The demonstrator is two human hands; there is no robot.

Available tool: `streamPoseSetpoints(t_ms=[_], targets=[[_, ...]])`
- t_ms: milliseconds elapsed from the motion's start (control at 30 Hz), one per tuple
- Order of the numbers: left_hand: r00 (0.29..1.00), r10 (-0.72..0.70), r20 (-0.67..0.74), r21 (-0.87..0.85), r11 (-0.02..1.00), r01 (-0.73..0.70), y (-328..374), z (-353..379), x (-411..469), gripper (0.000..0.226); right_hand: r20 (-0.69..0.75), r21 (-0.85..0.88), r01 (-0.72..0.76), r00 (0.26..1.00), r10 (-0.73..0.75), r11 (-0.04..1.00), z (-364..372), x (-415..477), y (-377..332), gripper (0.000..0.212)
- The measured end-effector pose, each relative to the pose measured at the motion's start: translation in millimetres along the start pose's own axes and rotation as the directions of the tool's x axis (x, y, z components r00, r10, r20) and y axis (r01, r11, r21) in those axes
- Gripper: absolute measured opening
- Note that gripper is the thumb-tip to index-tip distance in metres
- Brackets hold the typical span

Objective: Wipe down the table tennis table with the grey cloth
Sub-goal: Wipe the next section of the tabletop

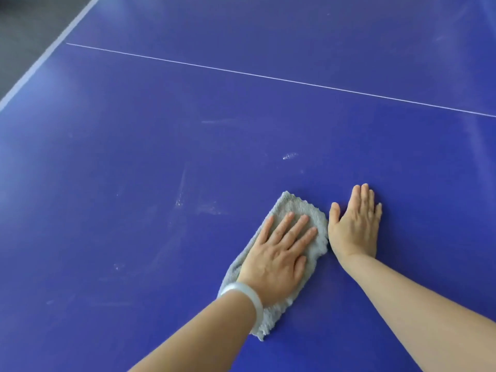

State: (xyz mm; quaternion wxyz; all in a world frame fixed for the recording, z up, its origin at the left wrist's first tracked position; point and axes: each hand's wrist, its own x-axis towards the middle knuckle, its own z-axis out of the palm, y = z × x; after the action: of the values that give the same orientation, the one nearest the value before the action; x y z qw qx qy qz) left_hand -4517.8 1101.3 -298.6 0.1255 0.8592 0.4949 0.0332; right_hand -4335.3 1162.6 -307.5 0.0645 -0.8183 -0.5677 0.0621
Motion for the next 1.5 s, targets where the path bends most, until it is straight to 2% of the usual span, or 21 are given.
streamPoseSetpoints(t_ms=[67, 167, 233, 300, 367, 433, 467, 567, 667, 733, 800, 900, 967, 1133, 1267, 1300, 1500], targets=[[0.998, -0.060, -0.009, 0.043, 0.997, 0.061, -37.7, -12.1, 20.3, 0.059, 0.003, -0.020, 0.004, 1.000, -0.004, 1.000, -1.3, -0.1, -0.2, 0.067], [0.949, -0.306, -0.071, 0.047, 0.950, 0.310, -86.0, -24.6, 20.3, 0.058, 0.000, -0.039, 0.001, 1.000, -0.001, 0.999, -0.9, -1.0, 0.7, 0.067], [0.889, -0.447, -0.101, -0.003, 0.893, 0.449, -89.7, -24.0, -2.0, 0.060, -0.011, -0.044, 0.004, 1.000, -0.005, 0.999, 1.2, -1.5, 1.5, 0.067], [0.850, -0.514, -0.114, -0.014, 0.857, 0.516, -61.5, -14.3, -25.0, 0.061, -0.018, -0.044, 0.001, 1.000, -0.002, 0.999, 1.6, -1.6, 1.0, 0.066], [0.910, -0.405, -0.090, -0.031, 0.914, 0.404, -17.0, -1.0, -35.8, 0.062, -0.016, -0.042, -0.003, 1.000, 0.002, 0.999, 1.6, -2.1, 0.2, 0.066], [0.981, -0.187, -0.054, -0.026, 0.982, 0.186, 15.0, 8.8, -20.3, 0.061, -0.013, -0.023, -0.005, 1.000, 0.005, 1.000, 1.8, -1.7, 0.7, 0.066], [0.994, -0.099, -0.036, -0.015, 0.995, 0.098, 21.1, 9.0, -1.9, 0.060, -0.013, -0.008, -0.007, 1.000, 0.007, 1.000, 2.0, -0.5, 1.6, 0.065], [0.996, 0.073, 0.047, 0.038, 0.996, -0.074, 7.7, -2.1, 66.4, 0.056, -0.013, 0.049, -0.024, 1.000, 0.024, 0.999, 2.9, 2.1, 3.6, 0.059], [0.985, 0.156, 0.073, 0.128, 0.978, -0.164, -26.3, -16.6, 122.6, 0.055, -0.025, 0.035, -0.017, 1.000, 0.018, 0.999, 3.3, 2.4, 4.6, 0.059], [0.996, 0.081, 0.025, 0.131, 0.988, -0.083, -56.8, -26.9, 141.1, 0.056, -0.025, 0.024, -0.010, 1.000, 0.011, 1.000, 3.2, 1.5, 4.0, 0.061], [0.996, -0.076, -0.054, 0.081, 0.994, 0.080, -85.6, -32.9, 137.1, 0.056, -0.020, 0.024, -0.012, 1.000, 0.012, 1.000, 4.3, 1.2, 4.1, 0.062], [0.939, -0.324, -0.116, -0.010, 0.946, 0.325, -96.8, -29.2, 96.5, 0.057, -0.006, -0.007, -0.013, 1.000, 0.013, 1.000, 4.5, 0.2, 4.8, 0.065], [0.909, -0.398, -0.122, -0.014, 0.917, 0.400, -78.7, -21.6, 68.2, 0.060, -0.002, -0.038, -0.014, 1.000, 0.013, 0.999, 4.1, 0.6, 3.6, 0.064], [0.906, -0.412, -0.100, -0.029, 0.911, 0.411, -58.4, -12.5, 53.5, 0.062, 0.047, -0.125, -0.001, 0.999, 0.007, 0.992, -1.0, -1.0, -0.4, 0.065], [0.907, -0.412, -0.086, -0.036, 0.911, 0.410, -60.9, -15.5, 54.1, 0.062, 0.081, -0.152, 0.165, 0.985, -0.154, 0.974, -11.8, 29.3, -3.0, 0.063], [0.908, -0.412, -0.081, -0.046, 0.911, 0.409, -60.4, -15.6, 53.8, 0.062, 0.081, -0.148, 0.168, 0.984, -0.158, 0.975, -14.5, 45.9, -4.8, 0.063], [0.908, -0.411, -0.077, -0.083, 0.911, 0.405, -60.1, -17.8, 54.5, 0.062, 0.087, -0.009, -0.144, 0.986, 0.144, 0.990, -11.8, 146.3, -38.8, 0.060]])
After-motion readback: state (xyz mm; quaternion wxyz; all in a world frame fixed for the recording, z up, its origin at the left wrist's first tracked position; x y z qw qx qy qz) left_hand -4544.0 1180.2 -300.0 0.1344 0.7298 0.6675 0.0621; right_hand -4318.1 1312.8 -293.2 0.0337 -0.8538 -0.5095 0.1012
